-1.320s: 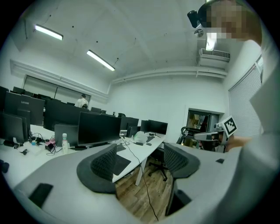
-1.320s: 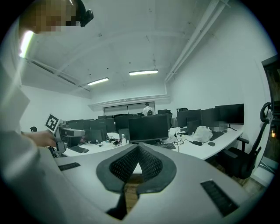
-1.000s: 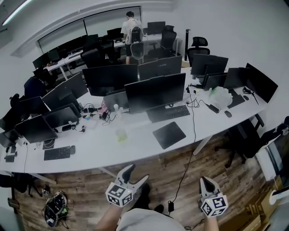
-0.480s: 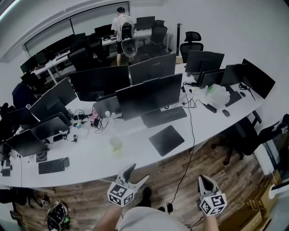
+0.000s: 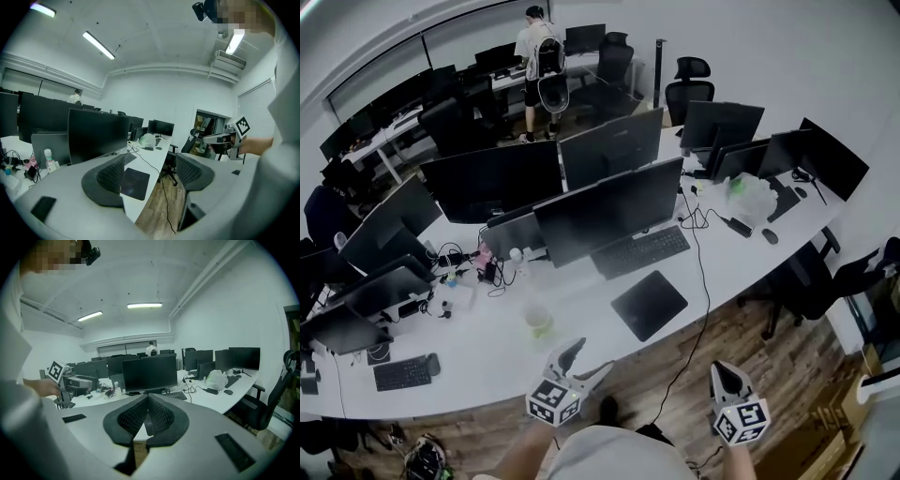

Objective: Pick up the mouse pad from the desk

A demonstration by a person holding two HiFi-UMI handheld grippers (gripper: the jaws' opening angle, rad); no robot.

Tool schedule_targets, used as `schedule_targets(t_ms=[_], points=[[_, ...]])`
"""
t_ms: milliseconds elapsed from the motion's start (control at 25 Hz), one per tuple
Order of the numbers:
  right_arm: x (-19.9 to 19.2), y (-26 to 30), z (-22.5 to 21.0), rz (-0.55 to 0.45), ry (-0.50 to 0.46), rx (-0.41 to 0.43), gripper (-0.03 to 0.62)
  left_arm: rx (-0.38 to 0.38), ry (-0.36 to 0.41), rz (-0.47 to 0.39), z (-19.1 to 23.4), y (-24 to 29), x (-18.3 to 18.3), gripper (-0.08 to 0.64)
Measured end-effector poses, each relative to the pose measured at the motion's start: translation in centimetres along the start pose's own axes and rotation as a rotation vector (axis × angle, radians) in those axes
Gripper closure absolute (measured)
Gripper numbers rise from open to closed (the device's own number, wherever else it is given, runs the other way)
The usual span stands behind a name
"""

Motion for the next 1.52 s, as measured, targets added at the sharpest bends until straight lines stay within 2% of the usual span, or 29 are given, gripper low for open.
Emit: schedule_targets(t_ms=[440,720,960,1280,1520], points=[[0.8,6.0,-0.3,0.039,-0.009,-0.006,0.580,-0.019,-0.010,0.049,5.3,3.4,-0.9,0.191],[0.7,10.2,-2.5,0.077,0.001,0.048,0.580,0.025,-0.033,0.074,6.7,6.4,-1.6,0.181],[-0.1,15.6,-5.6,0.135,0.043,0.141,0.580,0.119,-0.077,0.114,8.3,9.4,-2.8,0.175],[-0.5,22.6,-10.3,0.228,-0.009,0.302,0.580,0.232,-0.129,0.152,9.3,16.0,-3.0,0.166],[-1.9,26.2,-12.7,0.281,-0.037,0.408,0.580,0.272,-0.116,0.230,9.6,21.1,-5.6,0.155]])
Point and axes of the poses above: the fingertips, and each gripper's own axes: y forward along the fingers, z to its left, x out of its top, the point moved 2 cm from there along -y, backward along the fingers, and after that the axes turned 3 degrees about -x, right-handed, at the moved point
